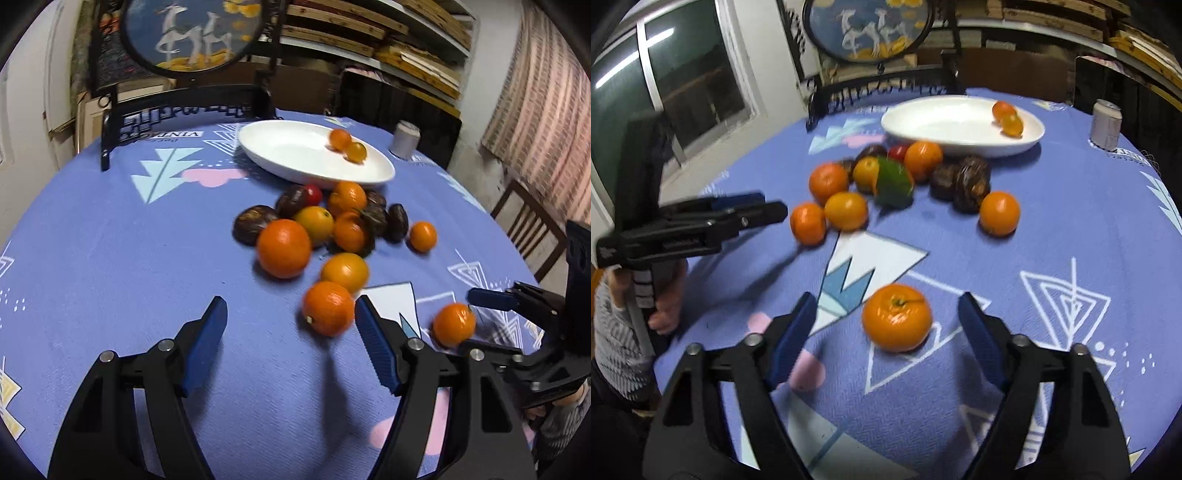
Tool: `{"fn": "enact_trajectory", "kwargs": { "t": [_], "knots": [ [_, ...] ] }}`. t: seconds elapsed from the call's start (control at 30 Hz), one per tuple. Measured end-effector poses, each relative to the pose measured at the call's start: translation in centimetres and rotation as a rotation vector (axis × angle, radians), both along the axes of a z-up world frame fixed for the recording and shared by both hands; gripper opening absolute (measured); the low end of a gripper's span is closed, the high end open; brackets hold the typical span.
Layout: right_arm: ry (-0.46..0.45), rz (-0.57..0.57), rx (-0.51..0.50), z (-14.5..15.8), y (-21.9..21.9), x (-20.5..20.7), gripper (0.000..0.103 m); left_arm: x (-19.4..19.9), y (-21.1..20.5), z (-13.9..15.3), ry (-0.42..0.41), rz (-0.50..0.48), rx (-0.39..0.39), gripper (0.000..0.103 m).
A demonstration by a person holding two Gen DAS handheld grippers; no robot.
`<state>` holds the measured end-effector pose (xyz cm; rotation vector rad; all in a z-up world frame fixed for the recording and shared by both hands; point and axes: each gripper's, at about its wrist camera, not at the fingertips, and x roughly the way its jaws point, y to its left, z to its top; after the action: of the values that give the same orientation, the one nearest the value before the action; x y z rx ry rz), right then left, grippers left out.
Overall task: Organize fruits
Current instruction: 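Grasp another tangerine with the right tool while the left tool grasps a tangerine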
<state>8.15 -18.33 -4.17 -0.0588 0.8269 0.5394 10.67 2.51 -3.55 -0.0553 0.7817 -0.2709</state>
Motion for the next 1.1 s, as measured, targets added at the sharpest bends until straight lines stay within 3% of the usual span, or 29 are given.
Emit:
{"fn": "enact_trajectory", "kwargs": {
  "t": [0.1, 0.13, 0.47, 0.57, 0.63, 0.73, 1.1],
  "knots": [
    [0.039, -0.010, -0.022, -0.7, 0.2, 0.4, 0.049, 0.6, -1.1, -0.8, 0.051, -0.033, 0.039, 0.072],
    [0.060, -0.012, -0.022, -1.0, 0.1, 0.6, 0.047, 0.6, -1.3, -0.8, 0.055, -0.039, 0.044, 0.072],
    [0.080, -0.022, 0.004, -1.2, -0.3, 0.9, 0.042, 1.5, -3.0, -1.4, 0.086, -0.078, 0.047, 0.070],
    [0.085, -0.024, 0.015, -1.2, -0.5, 1.0, 0.042, 1.8, -3.2, -1.5, 0.093, -0.088, 0.030, 0.063],
    [0.089, -0.024, 0.021, -1.2, -0.6, 1.0, 0.042, 2.1, -3.1, -1.8, 0.117, -0.093, 0.011, 0.048],
    [0.091, -0.025, 0.024, -1.2, -0.7, 1.0, 0.042, 2.5, -2.7, -2.1, 0.141, -0.084, -0.016, 0.040],
    [0.102, -0.032, 0.061, -1.2, -1.1, 1.1, 0.042, 2.0, -1.3, -1.5, 0.112, -0.058, -0.065, 0.035]
  ]
}}
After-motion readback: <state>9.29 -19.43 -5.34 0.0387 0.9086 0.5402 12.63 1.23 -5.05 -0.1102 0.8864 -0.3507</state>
